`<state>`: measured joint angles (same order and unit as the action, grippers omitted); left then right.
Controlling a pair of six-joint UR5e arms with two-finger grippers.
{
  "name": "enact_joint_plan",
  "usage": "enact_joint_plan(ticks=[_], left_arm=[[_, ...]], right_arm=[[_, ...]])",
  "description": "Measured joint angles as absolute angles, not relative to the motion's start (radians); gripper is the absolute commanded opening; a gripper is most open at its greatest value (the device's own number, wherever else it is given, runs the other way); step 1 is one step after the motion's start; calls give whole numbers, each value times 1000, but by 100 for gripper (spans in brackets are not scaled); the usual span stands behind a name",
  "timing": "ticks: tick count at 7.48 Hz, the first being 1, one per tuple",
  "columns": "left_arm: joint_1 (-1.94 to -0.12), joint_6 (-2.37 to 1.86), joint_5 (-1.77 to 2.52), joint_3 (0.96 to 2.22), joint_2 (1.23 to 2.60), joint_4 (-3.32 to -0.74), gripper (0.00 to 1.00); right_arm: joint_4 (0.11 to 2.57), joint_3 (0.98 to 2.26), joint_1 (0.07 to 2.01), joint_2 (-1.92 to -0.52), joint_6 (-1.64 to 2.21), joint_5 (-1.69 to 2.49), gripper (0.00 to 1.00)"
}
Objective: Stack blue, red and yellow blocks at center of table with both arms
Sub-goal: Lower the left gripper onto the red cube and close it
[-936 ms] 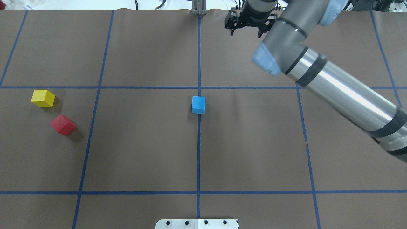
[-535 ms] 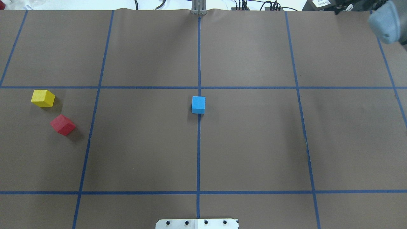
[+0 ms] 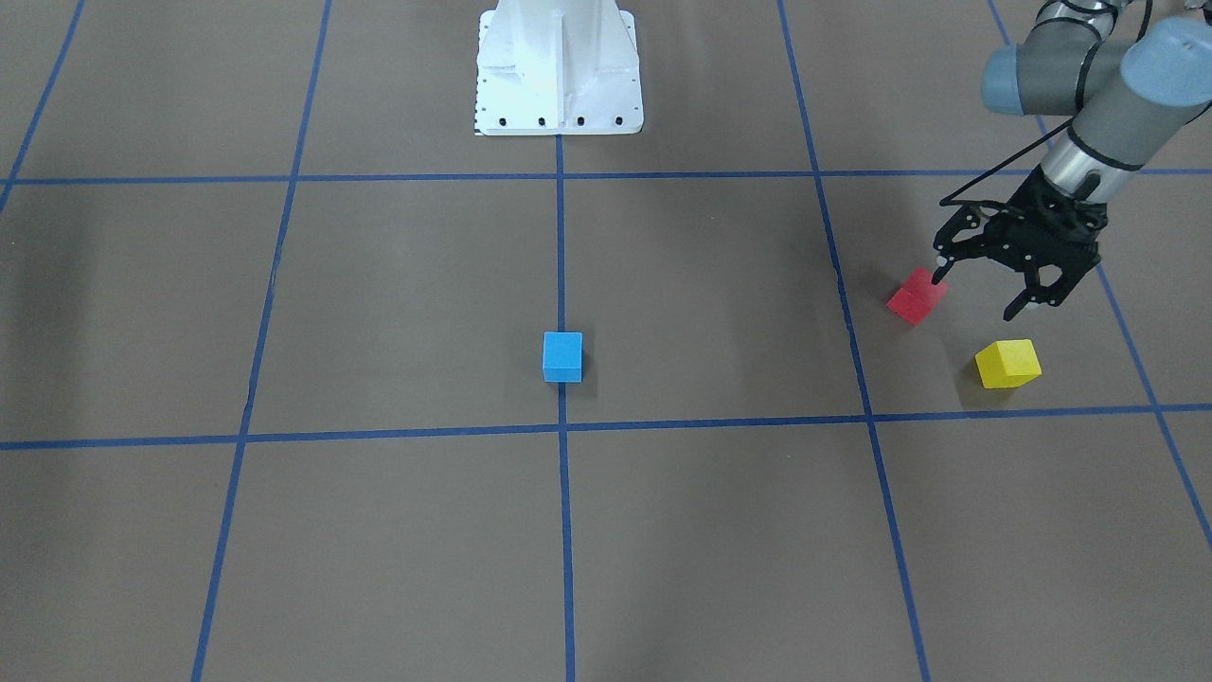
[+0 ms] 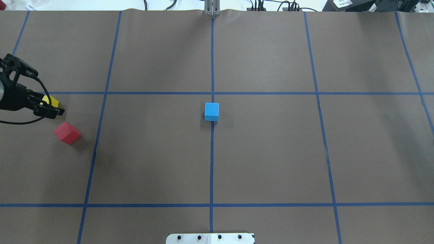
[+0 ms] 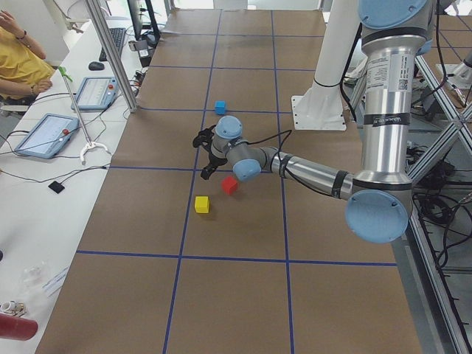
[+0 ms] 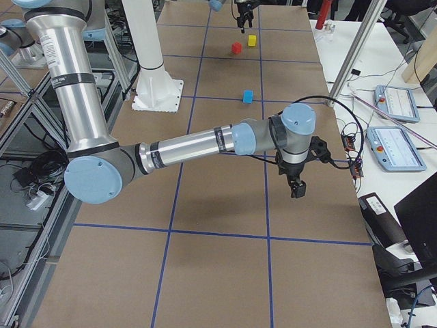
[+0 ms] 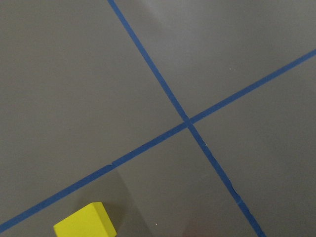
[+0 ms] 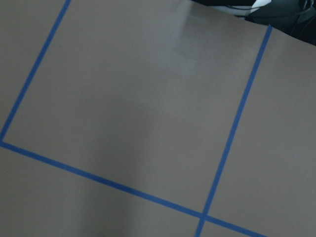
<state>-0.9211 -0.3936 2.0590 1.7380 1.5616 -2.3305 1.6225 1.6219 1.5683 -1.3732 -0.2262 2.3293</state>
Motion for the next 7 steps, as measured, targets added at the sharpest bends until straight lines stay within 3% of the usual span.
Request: enact_joint_plan(ticks=[2, 7], left_arm=[[-872, -396, 2035, 1647, 1572, -2448, 100], [-847, -385, 2072, 1632, 1550, -2497, 100]], right_arm=[[1622, 1623, 1580, -1385, -242, 2333, 100], [1621, 1620, 1582, -1384, -236, 2332, 100]])
